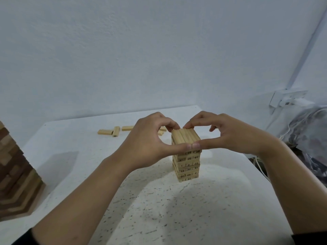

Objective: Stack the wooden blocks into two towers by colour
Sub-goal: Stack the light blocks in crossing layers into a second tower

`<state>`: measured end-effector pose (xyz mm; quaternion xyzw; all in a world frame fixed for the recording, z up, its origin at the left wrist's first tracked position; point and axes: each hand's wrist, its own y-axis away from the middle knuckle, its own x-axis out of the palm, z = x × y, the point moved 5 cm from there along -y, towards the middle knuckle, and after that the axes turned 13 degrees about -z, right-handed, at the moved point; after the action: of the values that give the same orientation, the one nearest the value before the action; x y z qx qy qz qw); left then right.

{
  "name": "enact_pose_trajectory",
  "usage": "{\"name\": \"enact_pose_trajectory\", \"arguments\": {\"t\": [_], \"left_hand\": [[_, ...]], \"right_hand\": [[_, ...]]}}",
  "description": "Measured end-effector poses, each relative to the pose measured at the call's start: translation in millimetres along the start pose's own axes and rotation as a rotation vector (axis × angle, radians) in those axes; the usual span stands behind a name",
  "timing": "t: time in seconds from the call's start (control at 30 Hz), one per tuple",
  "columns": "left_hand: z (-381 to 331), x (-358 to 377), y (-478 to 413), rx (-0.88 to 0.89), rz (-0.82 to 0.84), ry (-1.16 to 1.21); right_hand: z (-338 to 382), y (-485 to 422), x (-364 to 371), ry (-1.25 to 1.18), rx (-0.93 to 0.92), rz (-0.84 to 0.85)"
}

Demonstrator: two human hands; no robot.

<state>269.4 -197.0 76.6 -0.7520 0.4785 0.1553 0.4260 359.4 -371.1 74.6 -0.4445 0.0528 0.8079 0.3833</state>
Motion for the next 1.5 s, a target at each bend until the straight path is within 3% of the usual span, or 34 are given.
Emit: {"name": "enact_pose_trajectory", "arguments": {"t": [0.8,0.93,1.1,1.23,1.3,1.4,1.5], "left_hand": [[8.5,-3.8,6.1,-0.028,0.024,-0.018],[17.9,-9.1,10.9,-0.027,0.013,0.039],[40.1,-40.6,14.2,-0.085,-0.107,0.096],[65.2,-71.4,19.3,-0.150,-0.194,0.080],[82.4,-83.6,23.6,-0.174,-0.255,0.030],[113.8,-86.2,27.7,-0.209,-0.290,-0.128],[149.7,-64.3,30.1,-0.277,-0.157,-0.372]], "right_hand": [[2.3,8.6,-0.9,-0.049,0.016,-0.100],[12.5,11.9,-2.3,-0.126,0.013,-0.270],[50.0,16.1,1.0,-0.073,-0.124,-0.574],[94.5,15.0,19.2,-0.044,-0.258,-0.652],[114.1,11.2,39.5,-0.071,-0.280,-0.655],[125.0,-2.8,86.0,-0.133,-0.116,-0.547],[109.6,-28.8,136.5,-0.040,0.094,-0.363]]}}
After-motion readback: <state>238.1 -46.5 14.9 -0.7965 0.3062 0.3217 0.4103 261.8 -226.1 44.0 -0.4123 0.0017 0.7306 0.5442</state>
